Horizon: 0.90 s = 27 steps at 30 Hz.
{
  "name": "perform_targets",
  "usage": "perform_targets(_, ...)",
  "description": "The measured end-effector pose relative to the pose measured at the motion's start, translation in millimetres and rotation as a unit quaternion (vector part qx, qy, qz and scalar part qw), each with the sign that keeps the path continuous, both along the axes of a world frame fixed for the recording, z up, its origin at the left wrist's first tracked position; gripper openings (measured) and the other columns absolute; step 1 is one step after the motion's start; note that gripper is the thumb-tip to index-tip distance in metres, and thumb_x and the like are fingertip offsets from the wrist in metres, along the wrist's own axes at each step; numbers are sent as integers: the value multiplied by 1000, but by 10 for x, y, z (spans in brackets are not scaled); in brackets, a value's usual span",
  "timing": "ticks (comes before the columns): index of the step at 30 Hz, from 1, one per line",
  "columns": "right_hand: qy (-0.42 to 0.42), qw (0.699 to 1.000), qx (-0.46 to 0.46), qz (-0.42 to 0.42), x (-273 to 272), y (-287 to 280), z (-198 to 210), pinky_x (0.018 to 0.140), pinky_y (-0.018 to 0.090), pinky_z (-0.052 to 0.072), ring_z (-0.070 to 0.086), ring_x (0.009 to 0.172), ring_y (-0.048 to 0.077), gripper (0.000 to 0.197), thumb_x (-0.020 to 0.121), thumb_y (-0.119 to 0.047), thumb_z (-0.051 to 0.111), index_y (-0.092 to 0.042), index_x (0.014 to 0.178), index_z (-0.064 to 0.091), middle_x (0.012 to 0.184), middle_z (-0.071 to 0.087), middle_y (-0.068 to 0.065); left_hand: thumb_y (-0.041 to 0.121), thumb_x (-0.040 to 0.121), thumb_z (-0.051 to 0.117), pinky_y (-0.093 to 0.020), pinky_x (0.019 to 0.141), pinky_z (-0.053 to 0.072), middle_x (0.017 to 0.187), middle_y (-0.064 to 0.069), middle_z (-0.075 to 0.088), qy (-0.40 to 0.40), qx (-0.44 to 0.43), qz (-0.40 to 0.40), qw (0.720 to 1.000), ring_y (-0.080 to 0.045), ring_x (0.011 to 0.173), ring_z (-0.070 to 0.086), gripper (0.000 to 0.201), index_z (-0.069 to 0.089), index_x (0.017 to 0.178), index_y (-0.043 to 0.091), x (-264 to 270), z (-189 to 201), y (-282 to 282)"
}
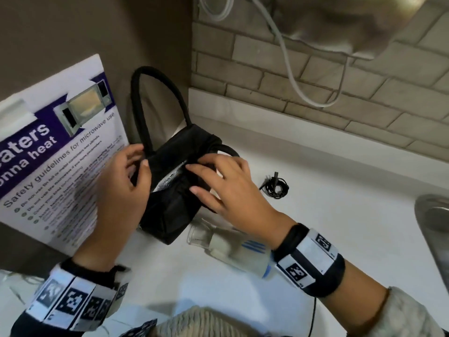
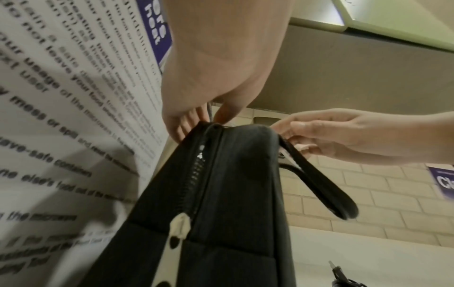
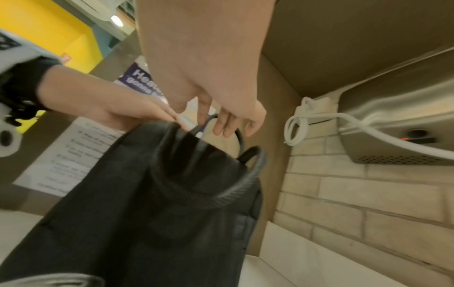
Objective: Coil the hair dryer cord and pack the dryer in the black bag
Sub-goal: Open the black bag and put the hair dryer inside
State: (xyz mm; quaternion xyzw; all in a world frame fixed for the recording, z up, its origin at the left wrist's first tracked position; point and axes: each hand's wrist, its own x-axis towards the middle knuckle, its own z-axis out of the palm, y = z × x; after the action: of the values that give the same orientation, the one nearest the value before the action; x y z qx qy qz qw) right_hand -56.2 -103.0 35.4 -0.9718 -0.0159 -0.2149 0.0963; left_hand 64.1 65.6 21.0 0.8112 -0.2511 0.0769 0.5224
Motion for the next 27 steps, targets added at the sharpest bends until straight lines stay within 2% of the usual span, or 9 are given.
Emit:
perform_targets(2, -15, 998, 33, -44, -77, -187, 64, 100, 36, 34, 48, 119, 17, 38, 99, -38, 43, -21, 133, 51, 125, 52, 2, 8, 92, 53, -19, 92, 44, 118, -14, 57, -80, 21, 22, 996, -20, 107, 55, 29, 57, 121, 10, -99, 88, -26)
perform_targets(5, -49, 986, 101, -123, -164, -587, 21, 94, 39, 42, 52, 112, 21, 35, 97, -31, 47, -18, 130, 52, 119, 52, 7, 2, 90, 55, -37, 99, 42, 120, -19, 53, -214, 37, 28, 976, -30, 112, 50, 23, 64, 110, 4, -261, 164, -119)
perform_targets(7, -51, 973, 139, -176, -206, -884, -123, 91, 41, 47, 57, 105, 23, 34, 94, -22, 50, -14, 127, 54, 114, 53, 9, -3, 88, 55, -34, 101, 38, 114, -19, 57, -266, 34, -15, 963, -32, 111, 51, 19, 68, 101, 3, -401, 171, -228)
perform_targets(10, 57, 951, 148, -265, -278, -1267, -431, 88, 48, 49, 59, 104, 29, 33, 91, -17, 54, -13, 124, 56, 113, 54, 13, -7, 84, 56, -31, 101, 37, 108, -13, 62, -268, 38, -148, 951, -29, 110, 52, 20, 71, 93, 4, -614, 112, -401)
perform_targets(13, 204, 919, 116, -317, -359, -1432, -750, 89, 49, 47, 55, 107, 38, 37, 91, -20, 53, -15, 128, 53, 117, 53, 16, 4, 86, 54, -37, 95, 43, 108, -5, 62, -245, 108, -290, 919, -22, 111, 52, 19, 69, 97, 11, -804, -112, -565)
perform_targets(16, 277, 903, 79, -318, -417, -1464, -1012, 91, 47, 42, 52, 113, 40, 45, 92, -23, 51, -20, 136, 46, 124, 51, 18, 32, 87, 52, -37, 93, 45, 115, 3, 57, -225, 234, -372, 870, -14, 114, 45, 30, 60, 114, 21, -943, -355, -690)
perform_targets(18, 298, 902, 68, -307, -457, -1480, -1136, 96, 47, 39, 49, 118, 39, 54, 91, -22, 54, -24, 143, 38, 132, 46, 16, 42, 85, 56, -34, 102, 36, 130, 3, 46, -170, 351, -419, 820, -14, 123, 37, 54, 42, 134, 23, -1006, -518, -720)
perform_targets(21, 305, 904, 30, -299, -496, -1489, -1228, 97, 45, 38, 47, 120, 36, 63, 89, -18, 55, -28, 146, 30, 135, 46, 12, 39, 82, 66, -34, 107, 26, 137, 0, 37, -149, 447, -443, 763, -22, 127, 35, 81, 20, 147, 26, -1060, -739, -727)
perform_targets(27, 265, 915, 42, -302, -510, -1488, -1231, 93, 40, 32, 52, 118, 30, 59, 87, -6, 48, -28, 141, 38, 133, 55, 3, 22, 76, 66, -36, 102, 26, 132, 0, 40, -190, 464, -420, 756, -25, 119, 39, 93, 5, 143, 40, -1073, -855, -773)
